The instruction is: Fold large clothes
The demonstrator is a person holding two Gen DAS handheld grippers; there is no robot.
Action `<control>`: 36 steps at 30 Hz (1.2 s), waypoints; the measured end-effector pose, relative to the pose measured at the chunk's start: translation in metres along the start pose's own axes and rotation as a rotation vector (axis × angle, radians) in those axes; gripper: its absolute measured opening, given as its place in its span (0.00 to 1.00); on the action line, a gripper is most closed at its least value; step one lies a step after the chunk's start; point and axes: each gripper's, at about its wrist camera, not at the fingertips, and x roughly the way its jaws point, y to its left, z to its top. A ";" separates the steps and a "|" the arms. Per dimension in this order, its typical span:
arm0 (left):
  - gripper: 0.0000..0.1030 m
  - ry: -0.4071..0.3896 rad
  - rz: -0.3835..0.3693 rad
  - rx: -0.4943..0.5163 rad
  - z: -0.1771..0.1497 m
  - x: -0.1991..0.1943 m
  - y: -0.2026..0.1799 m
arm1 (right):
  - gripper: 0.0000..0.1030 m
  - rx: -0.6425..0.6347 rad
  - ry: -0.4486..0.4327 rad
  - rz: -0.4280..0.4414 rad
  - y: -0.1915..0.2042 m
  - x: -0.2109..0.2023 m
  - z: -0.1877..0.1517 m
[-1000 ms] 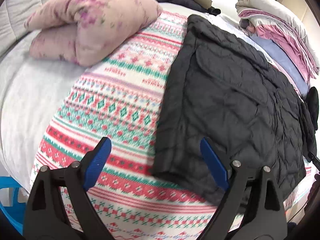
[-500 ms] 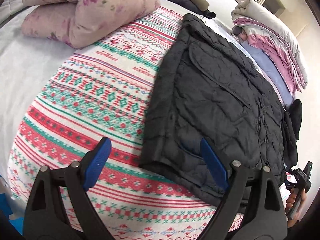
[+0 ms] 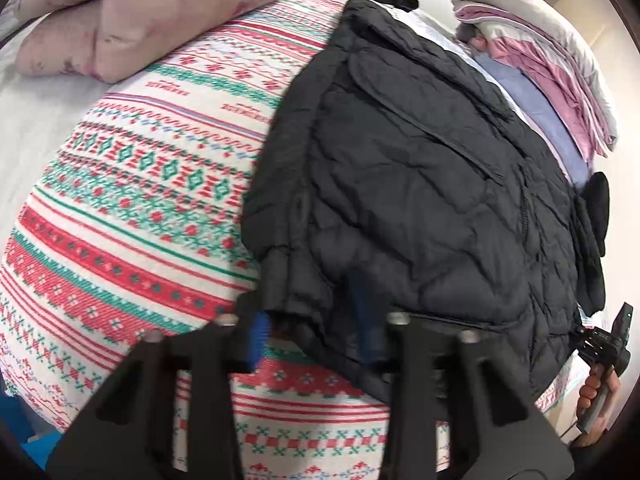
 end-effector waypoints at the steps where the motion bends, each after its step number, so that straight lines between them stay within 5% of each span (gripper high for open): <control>1: 0.25 -0.002 -0.001 0.007 0.000 0.000 -0.002 | 0.15 -0.029 -0.017 -0.026 0.009 -0.001 -0.003; 4: 0.26 -0.006 0.011 0.034 -0.002 0.001 -0.008 | 0.15 -0.067 -0.041 -0.066 0.021 -0.003 -0.007; 7: 0.42 0.020 -0.019 0.012 -0.002 0.007 -0.006 | 0.15 -0.085 -0.046 -0.096 0.025 -0.001 -0.007; 12: 0.43 0.013 -0.020 0.012 -0.001 0.007 -0.007 | 0.16 -0.072 -0.040 -0.101 0.023 0.002 -0.004; 17: 0.17 -0.020 0.014 0.059 -0.001 0.002 -0.015 | 0.15 -0.073 -0.051 -0.091 0.021 0.001 -0.005; 27: 0.20 -0.012 0.004 0.030 -0.002 0.006 -0.012 | 0.17 -0.112 -0.088 -0.160 0.028 0.001 -0.013; 36: 0.11 -0.096 0.103 0.087 -0.005 -0.009 -0.036 | 0.09 -0.097 -0.113 -0.129 0.029 -0.008 -0.010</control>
